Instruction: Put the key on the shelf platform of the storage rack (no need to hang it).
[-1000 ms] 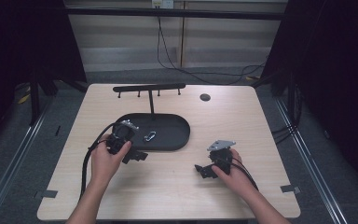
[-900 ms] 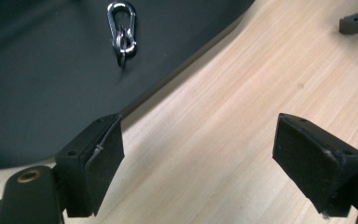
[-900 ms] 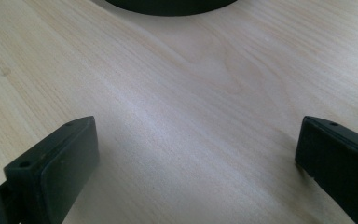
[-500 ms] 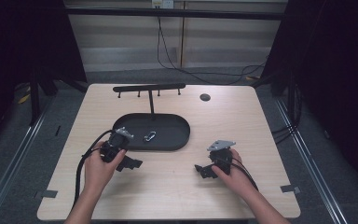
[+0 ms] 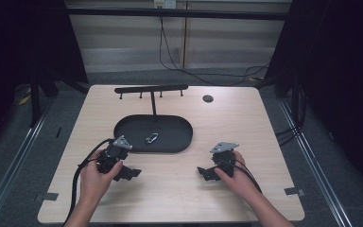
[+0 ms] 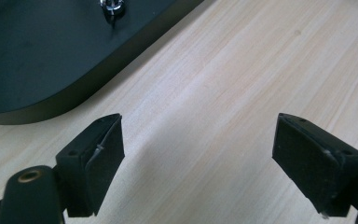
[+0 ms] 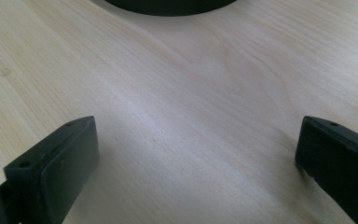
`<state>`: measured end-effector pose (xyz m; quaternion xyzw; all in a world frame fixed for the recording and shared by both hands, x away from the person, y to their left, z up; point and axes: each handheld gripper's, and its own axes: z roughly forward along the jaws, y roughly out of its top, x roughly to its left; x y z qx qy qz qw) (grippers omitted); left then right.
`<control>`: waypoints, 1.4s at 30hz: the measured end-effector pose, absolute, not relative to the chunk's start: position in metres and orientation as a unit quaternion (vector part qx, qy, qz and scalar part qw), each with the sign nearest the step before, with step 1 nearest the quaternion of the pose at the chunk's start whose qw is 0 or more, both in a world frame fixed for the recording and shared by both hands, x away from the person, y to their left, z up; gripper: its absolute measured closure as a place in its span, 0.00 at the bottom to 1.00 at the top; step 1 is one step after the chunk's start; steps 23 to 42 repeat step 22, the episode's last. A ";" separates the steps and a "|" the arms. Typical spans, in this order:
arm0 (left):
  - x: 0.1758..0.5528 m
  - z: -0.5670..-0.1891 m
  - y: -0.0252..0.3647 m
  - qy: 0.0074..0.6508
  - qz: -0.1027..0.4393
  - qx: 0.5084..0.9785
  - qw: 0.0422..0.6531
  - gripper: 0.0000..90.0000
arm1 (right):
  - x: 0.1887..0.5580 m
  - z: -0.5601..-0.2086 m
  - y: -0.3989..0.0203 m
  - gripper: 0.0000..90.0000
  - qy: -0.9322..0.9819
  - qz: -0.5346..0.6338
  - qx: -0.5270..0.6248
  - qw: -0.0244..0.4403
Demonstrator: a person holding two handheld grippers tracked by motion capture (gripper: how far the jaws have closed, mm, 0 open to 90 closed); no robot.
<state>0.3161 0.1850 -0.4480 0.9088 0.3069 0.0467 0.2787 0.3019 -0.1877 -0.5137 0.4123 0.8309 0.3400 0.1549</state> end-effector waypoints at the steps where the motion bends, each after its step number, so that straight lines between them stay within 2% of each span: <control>1: 0.315 -0.449 0.186 0.305 0.045 0.909 0.281 0.18 | 0.302 -0.514 -0.188 0.00 0.831 0.340 0.412 0.155; 12: 0.310 -0.464 0.190 0.299 0.040 0.911 0.281 0.18 | 0.302 -0.514 -0.188 0.00 0.830 0.341 0.413 0.155; 42: 0.312 -0.465 0.191 0.295 0.030 0.911 0.288 0.18 | 0.302 -0.514 -0.187 0.00 0.830 0.341 0.413 0.155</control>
